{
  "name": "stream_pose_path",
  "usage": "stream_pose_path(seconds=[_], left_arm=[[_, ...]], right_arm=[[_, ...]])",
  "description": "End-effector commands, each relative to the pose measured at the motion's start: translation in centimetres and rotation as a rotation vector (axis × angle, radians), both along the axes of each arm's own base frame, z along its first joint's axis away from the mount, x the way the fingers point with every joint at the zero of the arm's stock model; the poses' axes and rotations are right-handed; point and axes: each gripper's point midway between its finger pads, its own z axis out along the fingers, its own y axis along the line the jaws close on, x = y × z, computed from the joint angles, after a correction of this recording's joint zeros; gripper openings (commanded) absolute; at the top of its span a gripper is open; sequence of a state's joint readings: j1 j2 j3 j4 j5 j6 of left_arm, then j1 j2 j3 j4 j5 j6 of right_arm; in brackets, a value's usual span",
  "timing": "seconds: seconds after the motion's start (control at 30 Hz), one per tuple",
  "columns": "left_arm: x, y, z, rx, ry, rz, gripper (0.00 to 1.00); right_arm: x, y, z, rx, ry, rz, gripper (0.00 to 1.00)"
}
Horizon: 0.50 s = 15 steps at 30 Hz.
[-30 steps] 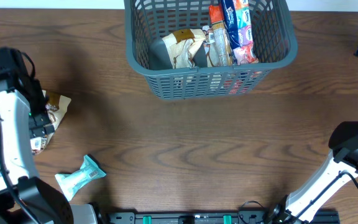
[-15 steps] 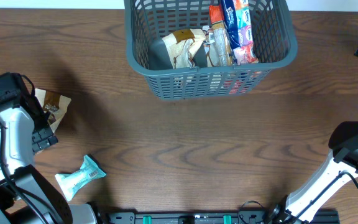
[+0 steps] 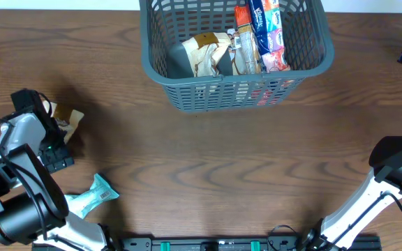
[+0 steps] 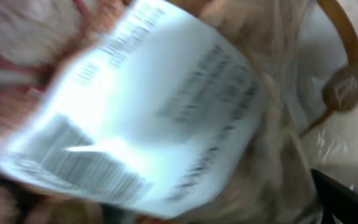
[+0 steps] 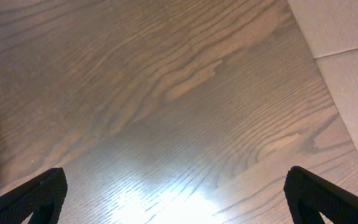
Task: Pack container
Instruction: 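Grasp the dried-mushroom bag with the left gripper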
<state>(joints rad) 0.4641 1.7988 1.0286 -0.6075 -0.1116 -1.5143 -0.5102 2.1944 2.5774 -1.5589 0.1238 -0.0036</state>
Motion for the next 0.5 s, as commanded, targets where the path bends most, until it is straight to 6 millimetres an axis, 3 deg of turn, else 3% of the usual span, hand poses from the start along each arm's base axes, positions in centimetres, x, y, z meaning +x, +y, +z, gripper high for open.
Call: stream_pose_path(seconds=[0.0, 0.2, 0.23, 0.33, 0.37, 0.47], left_arm=[[-0.8, 0.0, -1.0, -0.007, 0.042, -0.008, 0.99], [-0.9, -0.1, -1.1, -0.013, 0.066, -0.084, 1.00], [-1.1, -0.2, -1.1, -0.016, 0.076, -0.105, 0.88], [-1.3, -0.4, -1.2, -0.027, 0.099, -0.194, 0.13], [-1.2, -0.5, -1.2, -0.030, 0.103, -0.230, 0.06], [-0.9, -1.1, -1.2, -0.045, 0.105, -0.310, 0.06]], right_arm=[[-0.5, -0.5, 0.3, 0.003, -0.008, -0.026, 0.99], [-0.5, -0.4, 0.3, 0.003, -0.008, -0.027, 0.99], [-0.5, -0.5, 0.3, 0.003, -0.008, -0.026, 0.99], [-0.5, -0.5, 0.3, 0.003, -0.008, -0.026, 0.99], [-0.5, -0.5, 0.3, 0.003, -0.008, -0.026, 0.99], [-0.5, -0.5, 0.3, 0.003, -0.008, -0.026, 0.99]])
